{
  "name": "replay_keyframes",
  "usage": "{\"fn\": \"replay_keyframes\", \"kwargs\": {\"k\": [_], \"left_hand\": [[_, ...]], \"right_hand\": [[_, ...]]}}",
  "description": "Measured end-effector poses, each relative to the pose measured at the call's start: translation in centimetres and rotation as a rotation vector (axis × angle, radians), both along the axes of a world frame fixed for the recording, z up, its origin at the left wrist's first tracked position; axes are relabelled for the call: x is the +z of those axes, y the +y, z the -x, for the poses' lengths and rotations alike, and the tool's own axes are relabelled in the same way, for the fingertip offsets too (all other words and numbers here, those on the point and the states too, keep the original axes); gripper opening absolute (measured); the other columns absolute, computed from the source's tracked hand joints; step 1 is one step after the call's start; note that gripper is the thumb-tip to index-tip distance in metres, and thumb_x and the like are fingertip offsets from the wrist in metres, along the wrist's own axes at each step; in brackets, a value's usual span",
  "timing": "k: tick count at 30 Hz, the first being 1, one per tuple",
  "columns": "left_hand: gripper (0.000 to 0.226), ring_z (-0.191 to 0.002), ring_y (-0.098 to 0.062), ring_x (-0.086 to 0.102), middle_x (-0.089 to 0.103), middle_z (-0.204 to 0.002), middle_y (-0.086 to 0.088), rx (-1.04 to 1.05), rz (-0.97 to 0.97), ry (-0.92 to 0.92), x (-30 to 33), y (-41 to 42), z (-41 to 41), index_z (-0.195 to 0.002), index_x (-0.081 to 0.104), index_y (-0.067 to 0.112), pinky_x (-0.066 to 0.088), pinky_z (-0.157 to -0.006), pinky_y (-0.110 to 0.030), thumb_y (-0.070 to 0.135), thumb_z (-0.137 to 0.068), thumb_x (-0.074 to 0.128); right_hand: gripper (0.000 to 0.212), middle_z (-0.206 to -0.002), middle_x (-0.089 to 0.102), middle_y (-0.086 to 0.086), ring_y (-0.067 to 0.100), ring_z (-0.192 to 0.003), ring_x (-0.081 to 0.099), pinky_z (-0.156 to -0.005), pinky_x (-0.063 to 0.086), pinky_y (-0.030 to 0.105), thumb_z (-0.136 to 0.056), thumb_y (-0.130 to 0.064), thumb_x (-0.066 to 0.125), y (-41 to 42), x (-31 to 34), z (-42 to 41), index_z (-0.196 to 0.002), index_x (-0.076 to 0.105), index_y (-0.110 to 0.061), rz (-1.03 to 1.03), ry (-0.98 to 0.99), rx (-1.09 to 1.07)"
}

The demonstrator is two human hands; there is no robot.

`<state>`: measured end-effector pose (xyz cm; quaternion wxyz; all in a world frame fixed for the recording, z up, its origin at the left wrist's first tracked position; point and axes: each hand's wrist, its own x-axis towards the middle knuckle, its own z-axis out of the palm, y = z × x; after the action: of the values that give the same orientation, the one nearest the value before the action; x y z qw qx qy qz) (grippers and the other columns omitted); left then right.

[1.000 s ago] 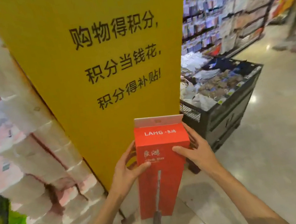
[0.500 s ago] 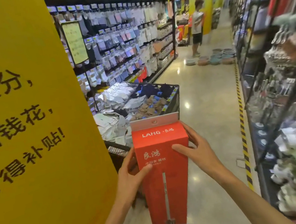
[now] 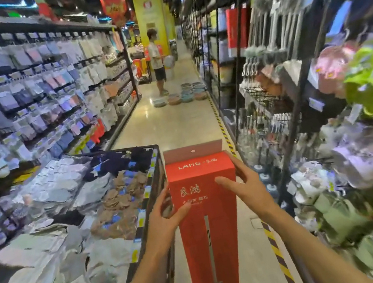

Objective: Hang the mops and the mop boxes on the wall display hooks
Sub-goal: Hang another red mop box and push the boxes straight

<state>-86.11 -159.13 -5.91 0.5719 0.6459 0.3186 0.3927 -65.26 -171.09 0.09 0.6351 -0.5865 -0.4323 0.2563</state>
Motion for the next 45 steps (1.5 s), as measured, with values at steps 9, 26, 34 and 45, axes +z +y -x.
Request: {"fn": "replay_keyframes", "kwargs": {"k": [9,26,34,45], "left_hand": [[0.072,-0.112,0.014,0.063,0.065,-0.134,0.012,-0.069,-0.064,-0.022,1.4,16.9,-12.1,-0.15,0.051,0.032,0.052,-0.081,-0.006,0.019,-0.087,0.084],[0.076,-0.11,0.014,0.063,0.066,-0.132,0.015,0.012,-0.068,0.023,2.6,51.9,-36.8,-0.15,0.052,0.036,0.055,-0.083,-0.009,0.028,-0.082,0.086],[0.072,-0.106,0.015,0.063,0.066,-0.131,0.014,-0.034,-0.106,-0.002,2.0,70.4,-48.9,-0.15,0.053,0.034,0.053,-0.077,-0.007,0.025,-0.086,0.084],[0.073,-0.111,0.014,0.061,0.065,-0.133,0.015,-0.105,-0.081,-0.005,2.9,95.6,-65.6,-0.15,0.052,0.037,0.053,-0.078,-0.007,0.028,-0.085,0.085]], "right_hand": [[0.079,-0.149,0.061,-0.014,0.005,-0.135,0.059,-0.113,0.052,0.043,-0.086,-0.042,0.081,15.4,0.4,-10.8,-0.157,0.047,-0.038,-0.004,-0.051,-0.103],[0.076,-0.144,0.063,-0.017,-0.002,-0.128,0.06,-0.093,0.055,0.014,-0.087,-0.039,0.081,51.7,0.9,-36.5,-0.156,0.048,-0.038,-0.02,-0.072,-0.031],[0.067,-0.141,0.066,-0.018,0.004,-0.13,0.062,-0.111,0.054,0.044,-0.084,-0.04,0.083,69.4,-0.1,-48.1,-0.142,0.052,-0.055,-0.028,-0.073,-0.084],[0.076,-0.143,0.065,-0.018,0.008,-0.134,0.061,-0.111,0.053,0.045,-0.084,-0.049,0.086,93.4,1.0,-64.3,-0.151,0.049,-0.051,0.036,-0.054,-0.121]]}}
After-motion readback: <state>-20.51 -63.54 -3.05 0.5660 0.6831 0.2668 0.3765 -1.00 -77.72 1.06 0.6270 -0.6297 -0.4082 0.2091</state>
